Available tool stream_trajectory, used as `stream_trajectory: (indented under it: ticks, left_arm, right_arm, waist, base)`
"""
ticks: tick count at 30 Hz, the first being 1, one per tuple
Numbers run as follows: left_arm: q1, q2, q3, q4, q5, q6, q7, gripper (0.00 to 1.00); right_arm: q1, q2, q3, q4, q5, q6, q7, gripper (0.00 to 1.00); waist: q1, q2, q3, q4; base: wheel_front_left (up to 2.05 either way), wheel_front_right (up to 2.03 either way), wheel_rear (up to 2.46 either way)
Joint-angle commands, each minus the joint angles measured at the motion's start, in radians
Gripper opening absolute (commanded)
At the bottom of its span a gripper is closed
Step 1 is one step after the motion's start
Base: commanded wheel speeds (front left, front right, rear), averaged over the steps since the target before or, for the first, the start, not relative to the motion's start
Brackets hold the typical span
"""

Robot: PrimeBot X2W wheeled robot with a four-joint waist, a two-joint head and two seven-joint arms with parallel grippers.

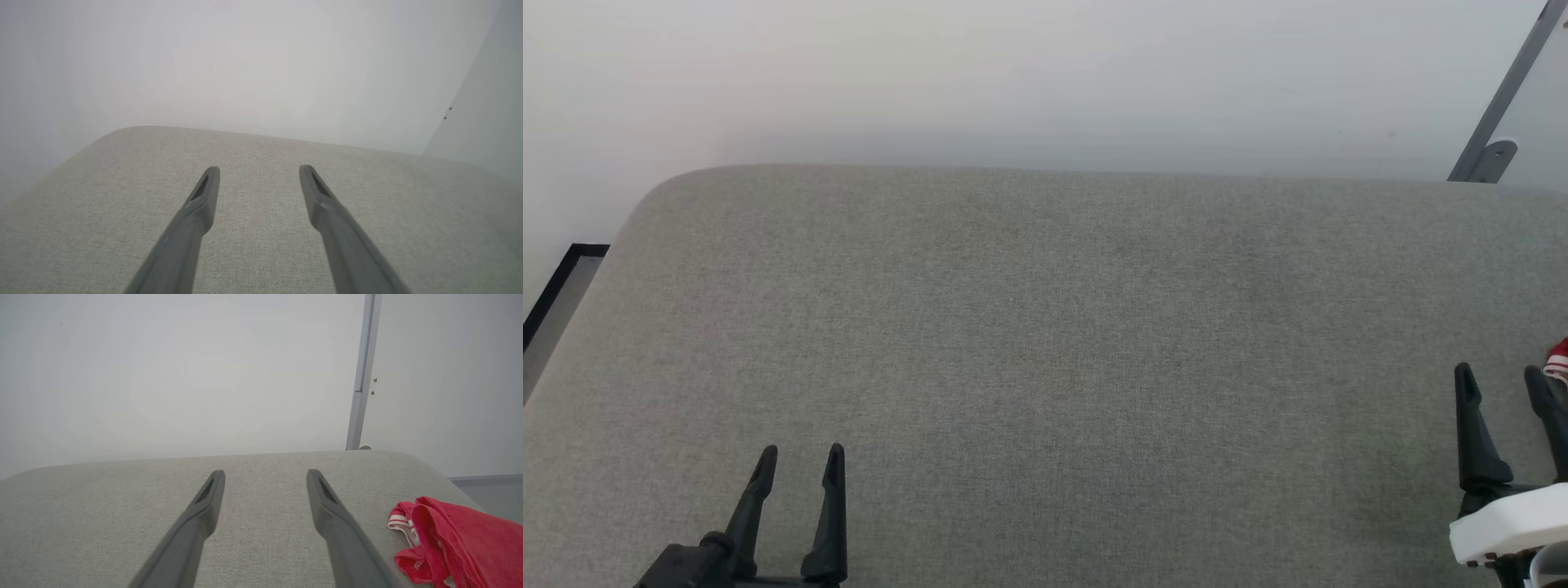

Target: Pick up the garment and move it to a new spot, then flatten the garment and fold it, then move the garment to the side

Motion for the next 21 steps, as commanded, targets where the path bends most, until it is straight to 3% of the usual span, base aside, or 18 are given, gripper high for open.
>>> stream_trajectory:
  ticks: [1, 10, 11, 15, 21]
  left_arm:
    - [-0.015, -0.002, 0.003, -0.003, -0.009, -0.002, -0.005, 1.00]
    - [-0.022, -0.003, 0.011, -0.011, -0.003, -0.002, -0.005, 1.00]
    - [-0.014, -0.004, 0.009, -0.008, -0.002, 0.000, 0.000, 0.00]
    - [-0.004, -0.017, 0.002, 0.029, -0.004, 0.000, 0.004, 0.00]
    - [-0.017, -0.016, 0.003, 0.039, -0.100, 0.002, 0.021, 0.00]
  right_arm:
    - [0.007, 0.004, 0.004, -0.004, 0.000, 0.000, 0.004, 1.00]
    - [-0.017, 0.003, 0.016, 0.002, 0.008, 0.000, -0.001, 1.00]
    - [-0.008, 0.002, 0.017, 0.001, 0.009, 0.000, 0.000, 0.00]
    - [0.010, 0.018, 0.023, 0.037, 0.014, 0.000, 0.001, 0.00]
    - [-0.002, 0.027, 0.022, 0.054, 0.098, 0.000, 0.017, 0.00]
  waist:
    - [0.0000, 0.0000, 0.002, 0.000]
    - [0.0000, 0.0000, 0.022, -0.002]
    - [0.0000, 0.0000, 0.022, -0.002]
    - [0.0000, 0.0000, 0.023, -0.002]
    - [0.0000, 0.0000, 0.022, -0.006]
  base:
    - [0.00, 0.00, 0.00]
    - [0.00, 0.00, 0.00]
    - [0.00, 0.00, 0.00]
    - [0.00, 0.00, 0.00]
    - [0.00, 0.00, 0.00]
